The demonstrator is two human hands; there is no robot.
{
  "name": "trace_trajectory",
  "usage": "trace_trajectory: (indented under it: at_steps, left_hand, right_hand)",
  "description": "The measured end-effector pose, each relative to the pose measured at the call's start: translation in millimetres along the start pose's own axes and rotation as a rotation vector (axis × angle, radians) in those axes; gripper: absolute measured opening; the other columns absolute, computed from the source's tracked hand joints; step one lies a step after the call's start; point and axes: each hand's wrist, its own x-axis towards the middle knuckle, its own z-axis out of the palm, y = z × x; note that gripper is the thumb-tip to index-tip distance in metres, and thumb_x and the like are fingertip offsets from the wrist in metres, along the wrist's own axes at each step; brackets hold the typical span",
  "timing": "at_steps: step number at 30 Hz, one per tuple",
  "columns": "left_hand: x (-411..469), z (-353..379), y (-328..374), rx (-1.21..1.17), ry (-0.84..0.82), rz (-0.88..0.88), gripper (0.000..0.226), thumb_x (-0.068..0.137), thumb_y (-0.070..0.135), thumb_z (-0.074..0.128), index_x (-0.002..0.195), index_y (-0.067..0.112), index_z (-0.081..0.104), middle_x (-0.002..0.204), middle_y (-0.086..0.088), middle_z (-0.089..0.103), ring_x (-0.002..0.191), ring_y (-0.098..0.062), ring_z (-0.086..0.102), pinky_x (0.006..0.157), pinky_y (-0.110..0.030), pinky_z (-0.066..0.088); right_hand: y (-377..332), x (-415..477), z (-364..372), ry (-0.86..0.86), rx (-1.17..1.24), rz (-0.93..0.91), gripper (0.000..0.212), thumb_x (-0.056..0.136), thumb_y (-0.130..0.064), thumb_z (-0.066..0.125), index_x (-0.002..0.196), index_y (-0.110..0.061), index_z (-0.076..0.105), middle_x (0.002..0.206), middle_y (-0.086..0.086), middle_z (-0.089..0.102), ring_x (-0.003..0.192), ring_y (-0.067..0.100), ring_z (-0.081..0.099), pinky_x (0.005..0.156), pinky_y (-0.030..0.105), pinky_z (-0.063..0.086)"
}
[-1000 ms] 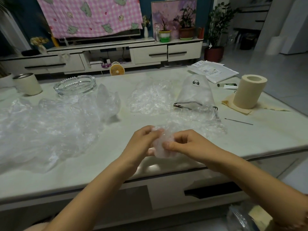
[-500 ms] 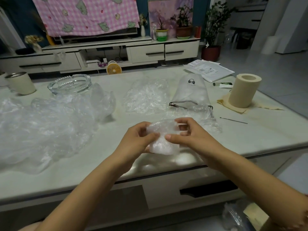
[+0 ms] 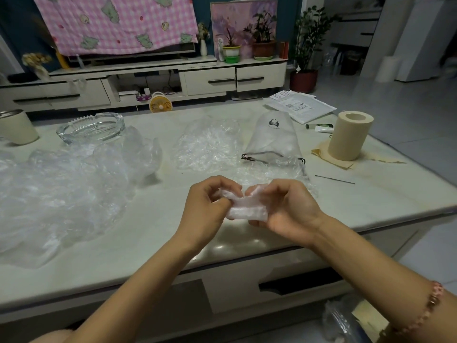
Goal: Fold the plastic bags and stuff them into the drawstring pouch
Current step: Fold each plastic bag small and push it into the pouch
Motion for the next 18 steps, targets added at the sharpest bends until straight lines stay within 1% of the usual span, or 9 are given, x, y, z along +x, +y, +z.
trace_trajectory:
  at_steps: [3,5,6,9,11,13,15,17,18]
  left_hand:
    - [2.3,1.9,-5.0,0.105,-0.033,0.100,0.048,0.070,-0.019,0.047,0.056,0.024,0.063,0.085,0.007,0.064,0.083,0.003,0.059,0.064,-0.011,0.043]
    - [3.9,4.9,-6.5,0.142,-0.069,0.142,0.045,0.069,-0.005,0.048,0.053,0.034,0.063,0.089,0.010,0.062,0.089,0.002,0.058,0.065,-0.015,0.044]
    - [5.1,5.9,-6.7,0.155,-0.086,0.159,0.041,0.067,0.000,0.047,0.052,0.035,0.063,0.091,0.012,0.061,0.090,0.001,0.057,0.065,-0.018,0.044]
    - [8.3,8.0,-6.1,0.178,-0.123,0.212,0.043,0.064,0.004,0.045,0.054,0.041,0.065,0.095,0.013,0.060,0.091,-0.002,0.057,0.065,-0.023,0.043]
    - [9.8,9.2,-6.4,0.165,-0.150,0.207,0.041,0.066,0.007,0.046,0.055,0.041,0.066,0.095,0.014,0.061,0.092,-0.001,0.057,0.065,-0.024,0.046]
    - [11.0,10.5,-3.4,0.116,-0.174,0.124,0.032,0.067,0.010,0.049,0.061,0.034,0.069,0.096,0.014,0.063,0.093,-0.002,0.059,0.069,-0.024,0.050]
    - [14.4,10.6,0.3,-0.056,-0.195,-0.018,0.022,0.065,0.014,0.051,0.072,0.024,0.070,0.096,0.011,0.066,0.089,-0.005,0.062,0.072,-0.023,0.051]
    - [15.8,11.8,2.8,-0.234,-0.206,-0.179,0.023,0.068,0.024,0.058,0.090,0.018,0.065,0.097,0.006,0.065,0.088,-0.007,0.063,0.073,-0.026,0.054]
    - [16.1,14.5,2.5,-0.218,-0.198,-0.229,0.031,0.072,0.033,0.064,0.099,0.019,0.061,0.100,0.004,0.063,0.090,-0.007,0.063,0.073,-0.028,0.056]
  right_hand:
    - [-5.9,2.1,-7.5,-0.014,-0.006,0.097,0.033,0.084,-0.025,0.048,0.066,-0.004,0.065,0.088,0.015,0.061,0.081,0.029,0.058,0.069,0.036,0.046]
    - [-8.2,1.1,-10.6,-0.081,-0.091,0.174,0.020,0.085,-0.017,0.052,0.093,-0.002,0.062,0.103,0.018,0.061,0.090,0.029,0.061,0.072,0.037,0.052]
    - [-10.5,-0.5,-12.6,-0.127,-0.118,0.216,0.021,0.084,-0.012,0.053,0.102,-0.001,0.060,0.104,0.018,0.063,0.089,0.029,0.063,0.072,0.035,0.054]
    - [-17.4,-5.9,-19.4,-0.215,-0.224,0.274,0.028,0.082,-0.004,0.055,0.110,-0.001,0.056,0.091,0.017,0.066,0.077,0.023,0.065,0.065,0.025,0.056]
    - [-19.2,-7.2,-20.4,-0.177,-0.294,0.238,0.020,0.088,0.002,0.053,0.107,-0.001,0.054,0.076,0.013,0.065,0.065,0.016,0.063,0.057,0.020,0.052]
    - [-16.9,-5.4,-21.0,-0.104,-0.311,0.156,0.016,0.088,0.008,0.051,0.101,-0.001,0.056,0.068,0.008,0.063,0.059,0.013,0.061,0.055,0.018,0.050]
    - [-16.0,-3.9,-22.9,-0.037,-0.292,0.079,0.019,0.085,0.012,0.053,0.098,0.000,0.057,0.071,0.008,0.063,0.059,0.014,0.061,0.056,0.018,0.052]
    - [-15.2,-2.5,-25.5,0.020,-0.287,0.027,0.022,0.083,0.013,0.057,0.100,0.000,0.058,0.075,0.010,0.064,0.062,0.016,0.062,0.059,0.021,0.055]
    - [-14.9,-2.8,-26.7,0.044,-0.293,0.007,0.023,0.082,0.013,0.059,0.101,-0.001,0.057,0.077,0.011,0.065,0.063,0.018,0.063,0.061,0.022,0.056]
